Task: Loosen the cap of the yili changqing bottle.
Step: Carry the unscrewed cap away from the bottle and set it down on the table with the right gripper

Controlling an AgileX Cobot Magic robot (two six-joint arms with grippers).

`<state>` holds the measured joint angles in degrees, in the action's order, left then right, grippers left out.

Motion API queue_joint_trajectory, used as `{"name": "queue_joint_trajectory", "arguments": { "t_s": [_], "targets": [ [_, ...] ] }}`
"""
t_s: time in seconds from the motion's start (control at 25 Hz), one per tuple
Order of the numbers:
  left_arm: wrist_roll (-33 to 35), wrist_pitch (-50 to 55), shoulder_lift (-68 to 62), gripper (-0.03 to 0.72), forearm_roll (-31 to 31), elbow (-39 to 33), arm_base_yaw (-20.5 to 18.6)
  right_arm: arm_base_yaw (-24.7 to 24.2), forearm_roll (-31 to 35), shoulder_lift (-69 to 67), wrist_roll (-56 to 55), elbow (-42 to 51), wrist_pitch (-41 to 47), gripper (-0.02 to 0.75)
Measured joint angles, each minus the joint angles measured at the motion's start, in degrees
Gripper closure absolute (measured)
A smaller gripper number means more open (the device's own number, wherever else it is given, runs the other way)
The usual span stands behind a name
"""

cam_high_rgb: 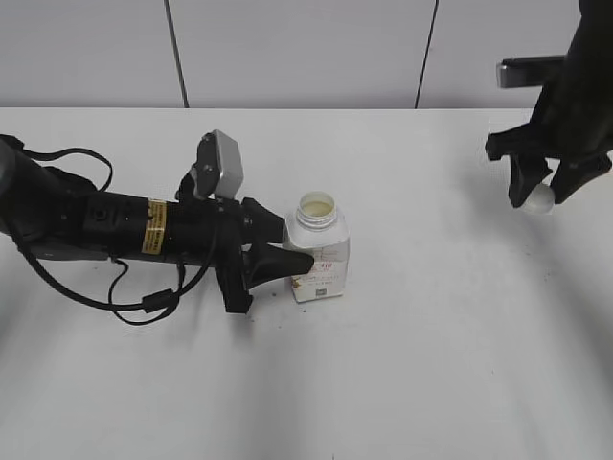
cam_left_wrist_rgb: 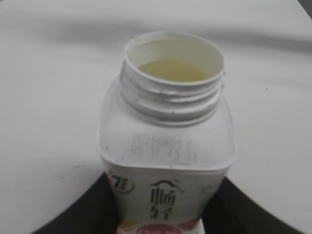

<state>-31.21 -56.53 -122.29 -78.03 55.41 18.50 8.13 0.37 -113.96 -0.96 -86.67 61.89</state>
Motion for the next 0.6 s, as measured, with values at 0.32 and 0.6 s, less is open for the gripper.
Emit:
{"name": "queue_joint_trajectory", "arguments": {
  "t_s": [0.32, 0.6],
  "targets": [
    [0.0, 0.07, 0.0, 0.383, 0.45, 0.0, 0.0, -0.1, 0.3, -0.93, -0.37, 10.02, -13.9, 0.352],
    [0.05, 2.38, 0.0, 0.383, 1.6, 0.0, -0.05, -0.1, 0.36, -4.86, -0.38, 10.35, -16.47, 0.352]
  ]
}}
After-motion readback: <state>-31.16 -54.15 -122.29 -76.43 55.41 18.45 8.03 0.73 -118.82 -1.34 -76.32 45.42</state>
